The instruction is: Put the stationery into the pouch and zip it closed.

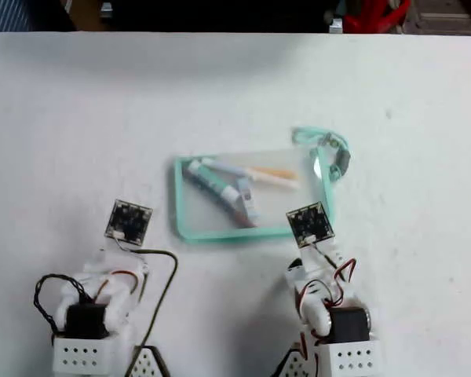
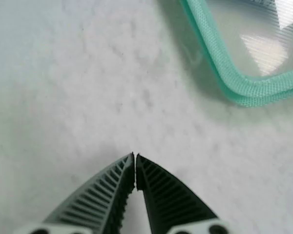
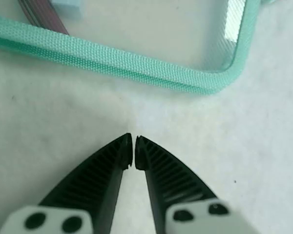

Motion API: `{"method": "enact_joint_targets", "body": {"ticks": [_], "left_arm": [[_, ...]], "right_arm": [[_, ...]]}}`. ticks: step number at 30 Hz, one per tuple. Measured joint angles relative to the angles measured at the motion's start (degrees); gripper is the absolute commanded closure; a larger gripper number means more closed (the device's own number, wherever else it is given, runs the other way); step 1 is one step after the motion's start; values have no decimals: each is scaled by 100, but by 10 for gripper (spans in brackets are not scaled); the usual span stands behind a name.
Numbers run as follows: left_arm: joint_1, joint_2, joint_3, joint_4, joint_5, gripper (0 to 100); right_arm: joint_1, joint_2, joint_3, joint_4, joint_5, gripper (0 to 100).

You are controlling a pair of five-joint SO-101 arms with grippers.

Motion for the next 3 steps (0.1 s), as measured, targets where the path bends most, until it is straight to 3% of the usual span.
{"method": "enact_joint_targets", "body": {"ticks": [3], "left_arm": [[0, 0, 0, 0, 0, 976]], "right_arm": [[0, 0, 0, 0, 0, 980]]}}
